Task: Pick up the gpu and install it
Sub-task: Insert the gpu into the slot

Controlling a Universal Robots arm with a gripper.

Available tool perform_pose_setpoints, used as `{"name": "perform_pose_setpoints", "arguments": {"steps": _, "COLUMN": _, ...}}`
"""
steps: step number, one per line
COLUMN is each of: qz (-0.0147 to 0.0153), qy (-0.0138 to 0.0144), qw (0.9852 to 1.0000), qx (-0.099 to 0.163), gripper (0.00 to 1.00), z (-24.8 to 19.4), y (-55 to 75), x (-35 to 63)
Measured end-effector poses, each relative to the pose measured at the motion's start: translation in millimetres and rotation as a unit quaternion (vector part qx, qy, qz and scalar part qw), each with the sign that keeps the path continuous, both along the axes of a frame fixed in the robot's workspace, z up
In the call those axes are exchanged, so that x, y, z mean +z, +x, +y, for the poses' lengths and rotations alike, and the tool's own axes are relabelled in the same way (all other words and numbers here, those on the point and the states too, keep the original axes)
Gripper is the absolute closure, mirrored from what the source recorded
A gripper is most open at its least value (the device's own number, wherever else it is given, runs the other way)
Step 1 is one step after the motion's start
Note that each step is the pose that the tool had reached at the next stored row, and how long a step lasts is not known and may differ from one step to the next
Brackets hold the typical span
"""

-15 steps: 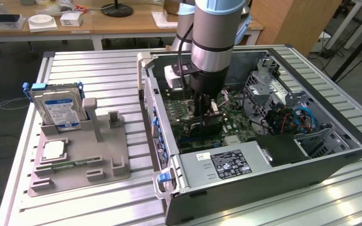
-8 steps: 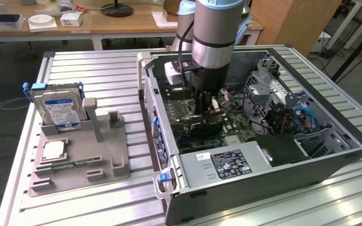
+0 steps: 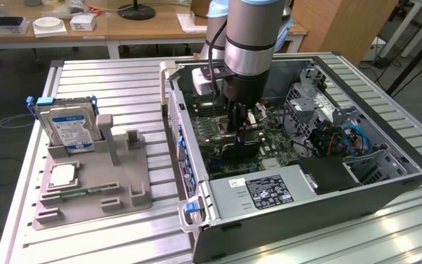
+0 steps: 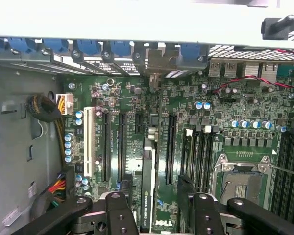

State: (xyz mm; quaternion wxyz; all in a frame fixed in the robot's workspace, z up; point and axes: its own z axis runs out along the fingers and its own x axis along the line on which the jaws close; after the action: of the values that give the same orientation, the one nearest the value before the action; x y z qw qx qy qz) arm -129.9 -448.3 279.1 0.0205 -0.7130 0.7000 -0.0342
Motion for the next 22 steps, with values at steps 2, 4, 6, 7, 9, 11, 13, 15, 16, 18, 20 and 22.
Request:
{"name": "perform_pose_setpoints", "arguments": {"steps": 2, "qz": 0.0001, "qy": -0.0001, "qw": 1.0000, "qx": 0.000, "gripper": 0.51, "z": 0.0, "y": 0.0, "x": 0.1}}
{"name": "perform_pose_setpoints", "arguments": {"steps": 4, "qz": 0.0001, "qy": -0.0001, "qw": 1.0000, "qx": 0.000, "gripper": 0.51, "z": -0.1, "y": 0.0, "x": 0.1}}
{"name": "perform_pose_setpoints", "arguments": {"steps": 6, "qz": 0.0001, "qy": -0.0001, "qw": 1.0000, "qx": 0.000, "gripper": 0.49, "z": 0.0, "y": 0.0, "x": 0.1}}
{"name": "perform_pose_setpoints", "arguments": {"steps": 7, "qz": 0.0001, "qy": -0.0001, "qw": 1.0000, "qx": 0.000, "gripper": 0.44, "z": 0.0, "y": 0.0, "x": 0.1}}
{"name": "perform_pose_setpoints", "arguments": {"steps": 9, "qz": 0.0001, "qy": -0.0001, "qw": 1.0000, "qx": 0.000, "gripper": 0.38, "z": 0.0, "y": 0.0, "x": 0.1}}
{"name": "perform_pose_setpoints", "arguments": {"steps": 11, "qz": 0.0001, "qy": -0.0001, "qw": 1.0000, "qx": 0.000, "gripper": 0.32, "z": 0.0, "y": 0.0, "x": 0.1}}
{"name": "perform_pose_setpoints", "arguments": {"steps": 13, "qz": 0.0001, "qy": -0.0001, "qw": 1.0000, "qx": 0.000, "gripper": 0.25, "z": 0.0, "y": 0.0, "x": 0.1}}
{"name": "perform_pose_setpoints", "arguments": {"steps": 15, "qz": 0.0001, "qy": -0.0001, "qw": 1.0000, "qx": 0.000, "gripper": 0.25, "z": 0.0, "y": 0.0, "x": 0.1}}
{"name": "perform_pose_setpoints", "arguments": {"steps": 16, "qz": 0.0001, "qy": -0.0001, "qw": 1.0000, "qx": 0.000, "gripper": 0.27, "z": 0.0, "y": 0.0, "x": 0.1}}
{"name": "perform_pose_setpoints", "arguments": {"steps": 18, "qz": 0.0001, "qy": -0.0001, "qw": 1.0000, "qx": 0.000, "gripper": 0.33, "z": 0.0, "y": 0.0, "x": 0.1}}
{"name": "perform_pose_setpoints", "arguments": {"steps": 20, "qz": 0.0001, "qy": -0.0001, "qw": 1.0000, "qx": 0.000, "gripper": 0.45, "z": 0.0, "y": 0.0, "x": 0.1}}
{"name": "perform_pose_setpoints", "arguments": {"steps": 22, "qz": 0.0001, "qy": -0.0001, "qw": 1.0000, "qx": 0.000, "gripper": 0.51, "z": 0.0, "y": 0.0, "x": 0.1}}
